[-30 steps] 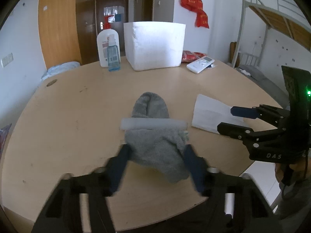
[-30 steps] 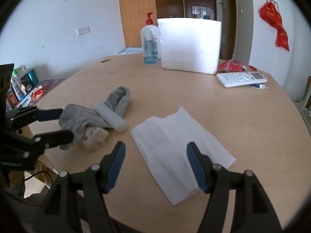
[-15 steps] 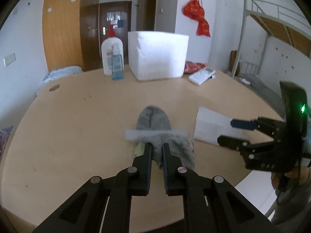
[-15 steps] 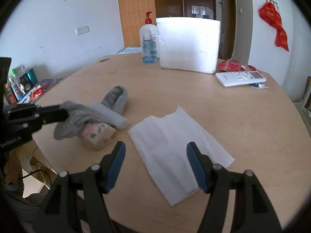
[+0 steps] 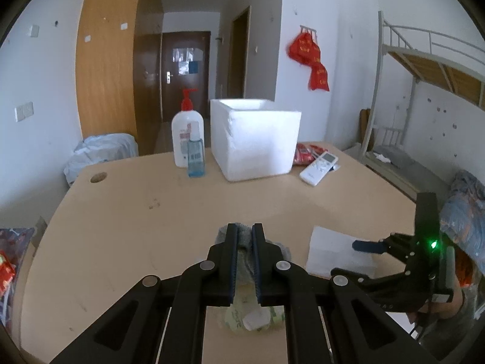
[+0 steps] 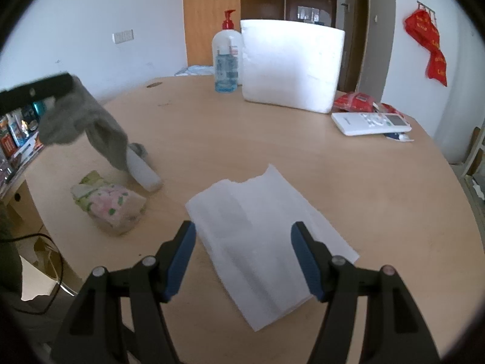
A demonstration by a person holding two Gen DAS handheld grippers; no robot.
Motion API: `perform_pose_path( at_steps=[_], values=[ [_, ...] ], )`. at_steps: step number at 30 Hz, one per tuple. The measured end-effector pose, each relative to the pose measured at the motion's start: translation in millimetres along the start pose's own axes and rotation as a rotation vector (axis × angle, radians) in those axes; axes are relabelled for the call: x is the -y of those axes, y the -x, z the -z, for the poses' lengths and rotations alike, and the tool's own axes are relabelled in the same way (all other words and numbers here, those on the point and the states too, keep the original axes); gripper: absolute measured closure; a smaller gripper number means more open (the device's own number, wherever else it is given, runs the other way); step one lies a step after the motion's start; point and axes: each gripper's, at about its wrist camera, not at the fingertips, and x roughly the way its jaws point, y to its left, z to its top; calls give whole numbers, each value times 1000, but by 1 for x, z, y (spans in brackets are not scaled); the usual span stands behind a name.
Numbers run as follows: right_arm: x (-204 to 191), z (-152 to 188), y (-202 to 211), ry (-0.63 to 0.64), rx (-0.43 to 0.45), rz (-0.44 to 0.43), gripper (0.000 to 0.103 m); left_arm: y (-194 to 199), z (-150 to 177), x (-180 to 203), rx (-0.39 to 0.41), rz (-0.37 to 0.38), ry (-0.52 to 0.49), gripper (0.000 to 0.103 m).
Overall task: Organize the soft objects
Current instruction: 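Lift the grey sock with the left tool while the right tool grasps the white tissue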
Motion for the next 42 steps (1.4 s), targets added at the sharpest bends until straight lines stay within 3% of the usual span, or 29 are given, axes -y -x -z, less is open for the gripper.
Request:
perform_pose_path(
  at_steps=[27, 29, 31, 36, 42],
  values=[
    [6, -4, -16, -12, -29, 43, 34, 3, -22, -10, 37, 33, 16, 93],
    [6, -4, -16, -9, -25, 39, 44, 5, -29, -12, 54, 45, 19, 93],
    [7, -6, -16, -13, -24, 43, 65, 6, -34, -13, 58, 60, 24, 93],
    [18, -8, -16, -61, -29, 43, 91, -2, -30, -9, 40, 61, 11, 93],
    [19, -12, -6, -87, 16, 25, 92, -2, -29, -9, 45, 62, 20, 93]
  ],
)
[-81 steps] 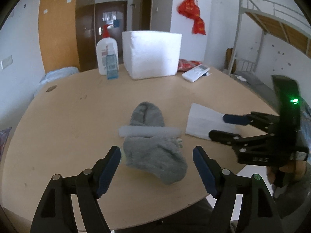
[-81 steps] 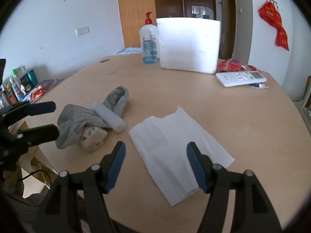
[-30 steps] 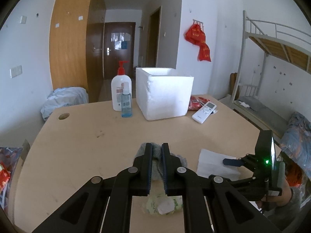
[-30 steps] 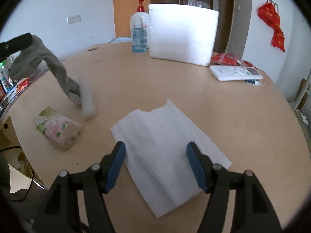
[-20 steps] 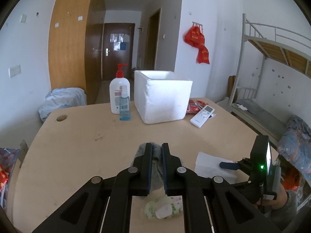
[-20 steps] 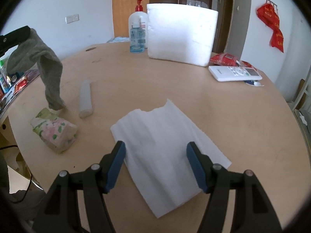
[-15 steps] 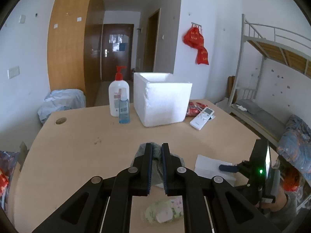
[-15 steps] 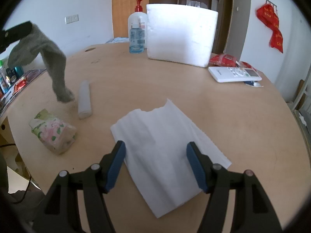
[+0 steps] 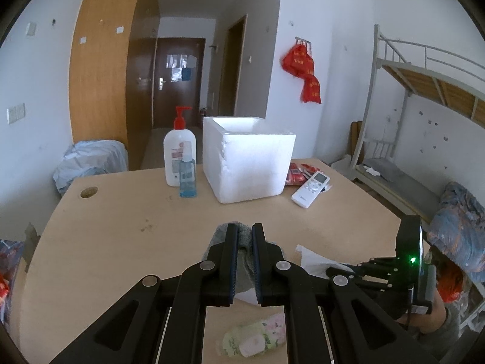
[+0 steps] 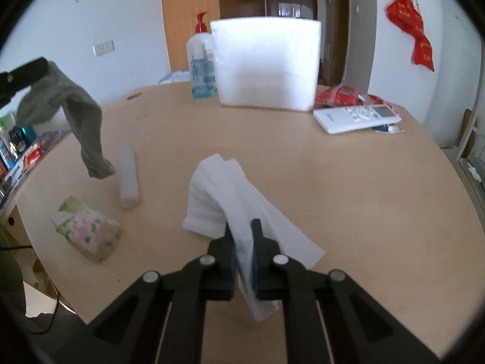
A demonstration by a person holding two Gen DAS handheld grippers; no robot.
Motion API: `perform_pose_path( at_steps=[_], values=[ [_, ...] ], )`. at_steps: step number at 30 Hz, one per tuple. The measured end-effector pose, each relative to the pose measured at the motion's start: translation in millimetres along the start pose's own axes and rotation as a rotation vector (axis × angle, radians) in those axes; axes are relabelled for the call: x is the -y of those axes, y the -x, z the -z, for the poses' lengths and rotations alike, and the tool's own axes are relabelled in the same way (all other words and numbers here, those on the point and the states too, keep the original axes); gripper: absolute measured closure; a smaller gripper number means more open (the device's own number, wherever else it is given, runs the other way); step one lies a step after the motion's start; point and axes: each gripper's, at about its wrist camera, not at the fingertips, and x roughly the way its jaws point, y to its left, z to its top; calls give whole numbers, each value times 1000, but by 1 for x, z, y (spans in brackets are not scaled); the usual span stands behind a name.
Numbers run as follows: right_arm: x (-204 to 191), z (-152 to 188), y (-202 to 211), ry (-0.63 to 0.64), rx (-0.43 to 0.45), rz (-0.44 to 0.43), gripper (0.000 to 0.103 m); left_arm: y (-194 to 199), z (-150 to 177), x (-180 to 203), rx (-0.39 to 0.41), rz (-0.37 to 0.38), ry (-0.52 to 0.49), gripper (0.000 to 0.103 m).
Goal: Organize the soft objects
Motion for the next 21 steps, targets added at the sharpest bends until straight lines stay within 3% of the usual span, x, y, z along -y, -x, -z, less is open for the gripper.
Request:
perform_pose_path(
  at_steps=[7, 21],
  values=[
    [-5, -3, 7, -4, 21, -17, 92, 1, 0, -1, -2, 2, 1, 93],
    [-10, -33, 40, -24, 152, -75, 92, 13, -20, 2, 88, -3, 13, 93]
  ],
)
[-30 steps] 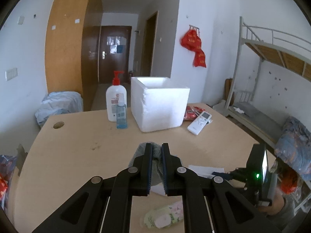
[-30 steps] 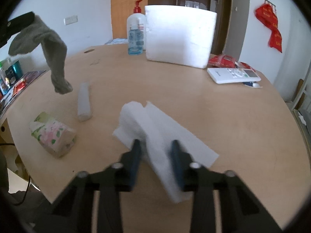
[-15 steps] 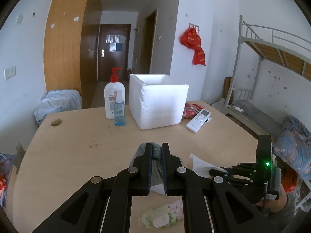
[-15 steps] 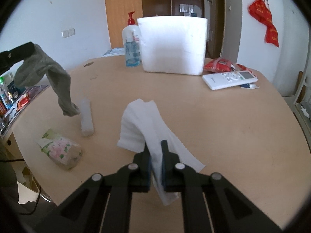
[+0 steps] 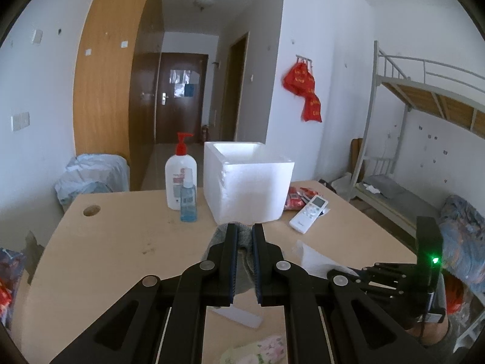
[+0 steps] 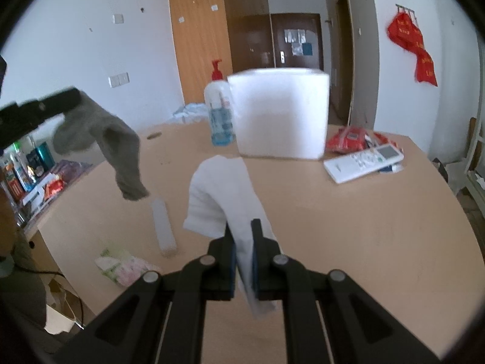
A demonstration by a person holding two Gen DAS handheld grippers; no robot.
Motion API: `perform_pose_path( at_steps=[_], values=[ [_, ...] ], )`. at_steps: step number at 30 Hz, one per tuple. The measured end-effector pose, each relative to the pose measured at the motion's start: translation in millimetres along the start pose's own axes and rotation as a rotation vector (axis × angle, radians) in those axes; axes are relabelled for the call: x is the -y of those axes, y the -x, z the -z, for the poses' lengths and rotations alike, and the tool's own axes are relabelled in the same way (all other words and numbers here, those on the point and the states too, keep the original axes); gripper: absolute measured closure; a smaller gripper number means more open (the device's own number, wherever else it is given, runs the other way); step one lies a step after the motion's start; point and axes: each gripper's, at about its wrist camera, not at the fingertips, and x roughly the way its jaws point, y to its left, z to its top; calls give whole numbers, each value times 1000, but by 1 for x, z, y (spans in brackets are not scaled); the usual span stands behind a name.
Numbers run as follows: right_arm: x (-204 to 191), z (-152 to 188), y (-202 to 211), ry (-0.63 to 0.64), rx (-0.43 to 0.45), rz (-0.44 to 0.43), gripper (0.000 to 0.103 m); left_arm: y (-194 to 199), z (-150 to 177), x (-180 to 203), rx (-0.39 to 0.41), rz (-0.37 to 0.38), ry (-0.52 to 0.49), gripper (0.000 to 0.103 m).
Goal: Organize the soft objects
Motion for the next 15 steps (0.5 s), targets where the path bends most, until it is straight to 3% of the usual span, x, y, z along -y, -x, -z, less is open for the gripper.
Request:
perform_pose_path(
  at_steps=[15],
  values=[
    [0, -38, 14, -9, 88, -35, 92, -21, -21, 3, -1, -59, 9, 93]
  ],
)
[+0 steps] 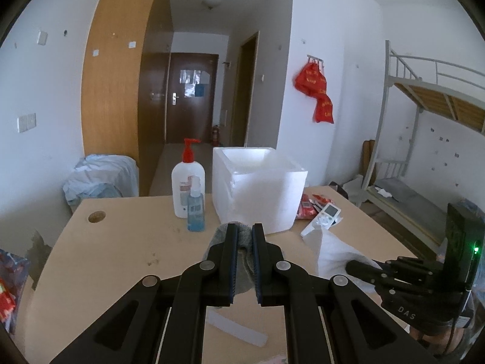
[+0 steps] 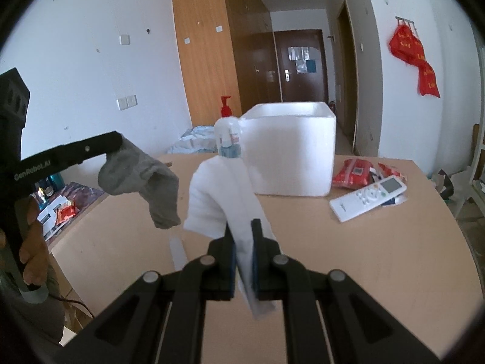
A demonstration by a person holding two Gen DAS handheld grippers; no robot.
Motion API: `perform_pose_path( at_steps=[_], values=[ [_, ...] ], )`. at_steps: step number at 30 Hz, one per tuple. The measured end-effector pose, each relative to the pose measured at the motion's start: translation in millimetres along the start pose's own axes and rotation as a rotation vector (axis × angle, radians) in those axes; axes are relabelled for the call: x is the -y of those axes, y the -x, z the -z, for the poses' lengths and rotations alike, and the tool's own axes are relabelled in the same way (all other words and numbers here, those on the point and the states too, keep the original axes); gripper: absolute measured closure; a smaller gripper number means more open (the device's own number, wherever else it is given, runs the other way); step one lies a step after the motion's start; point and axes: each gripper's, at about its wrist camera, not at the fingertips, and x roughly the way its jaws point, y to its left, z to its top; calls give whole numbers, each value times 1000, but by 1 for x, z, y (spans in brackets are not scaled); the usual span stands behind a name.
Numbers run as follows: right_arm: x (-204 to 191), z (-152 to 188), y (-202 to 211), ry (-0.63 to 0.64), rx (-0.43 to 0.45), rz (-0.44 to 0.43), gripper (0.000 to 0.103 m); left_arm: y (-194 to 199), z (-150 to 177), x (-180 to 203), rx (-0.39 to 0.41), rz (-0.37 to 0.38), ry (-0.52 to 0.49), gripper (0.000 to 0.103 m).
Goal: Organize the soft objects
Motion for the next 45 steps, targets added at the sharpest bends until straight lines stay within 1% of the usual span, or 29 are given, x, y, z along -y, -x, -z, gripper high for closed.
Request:
perform_pose_path(
  at_steps=[7, 16, 21, 28, 32, 39, 45],
  values=[
    [1, -18, 3, 5, 21, -4, 92, -1, -15, 2, 15, -3, -3, 93],
    [-3, -45, 13, 28, 71, -13, 92, 1, -37, 2, 34, -15, 3, 93],
    [-5, -54, 14, 37, 89, -22, 92, 1, -44, 2, 43, -12, -4, 93],
    [-3, -60, 11, 34, 89, -24, 92, -3, -48, 3, 43, -6, -10, 93],
    [-1, -67, 8, 31, 90, -19, 92, -11, -52, 3, 36, 1, -6, 93],
    [6, -85, 1, 21, 102, 8, 92, -25, -67, 8, 44, 0, -13, 93],
    [15, -100, -6, 14, 112, 32, 92, -43, -83, 11, 46, 26, -21, 93]
  ],
)
